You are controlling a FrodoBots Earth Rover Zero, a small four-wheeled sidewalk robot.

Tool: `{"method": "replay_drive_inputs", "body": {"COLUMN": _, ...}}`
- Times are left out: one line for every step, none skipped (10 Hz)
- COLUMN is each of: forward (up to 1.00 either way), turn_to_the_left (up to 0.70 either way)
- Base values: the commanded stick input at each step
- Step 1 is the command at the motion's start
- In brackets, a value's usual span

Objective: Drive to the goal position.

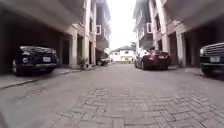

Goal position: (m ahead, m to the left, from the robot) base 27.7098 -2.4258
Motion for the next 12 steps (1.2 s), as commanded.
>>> {"method": "replay_drive_inputs", "body": {"forward": 0.70, "turn_to_the_left": 0.00}}
{"method": "replay_drive_inputs", "body": {"forward": 0.70, "turn_to_the_left": 0.00}}
{"method": "replay_drive_inputs", "body": {"forward": 0.70, "turn_to_the_left": 0.00}}
{"method": "replay_drive_inputs", "body": {"forward": 0.70, "turn_to_the_left": 0.00}}
{"method": "replay_drive_inputs", "body": {"forward": 0.70, "turn_to_the_left": 0.00}}
{"method": "replay_drive_inputs", "body": {"forward": 0.70, "turn_to_the_left": 0.00}}
{"method": "replay_drive_inputs", "body": {"forward": 0.70, "turn_to_the_left": 0.00}}
{"method": "replay_drive_inputs", "body": {"forward": 0.70, "turn_to_the_left": 0.00}}
{"method": "replay_drive_inputs", "body": {"forward": 0.70, "turn_to_the_left": 0.00}}
{"method": "replay_drive_inputs", "body": {"forward": 0.70, "turn_to_the_left": 0.00}}
{"method": "replay_drive_inputs", "body": {"forward": 0.70, "turn_to_the_left": 0.00}}
{"method": "replay_drive_inputs", "body": {"forward": 0.70, "turn_to_the_left": 0.00}}
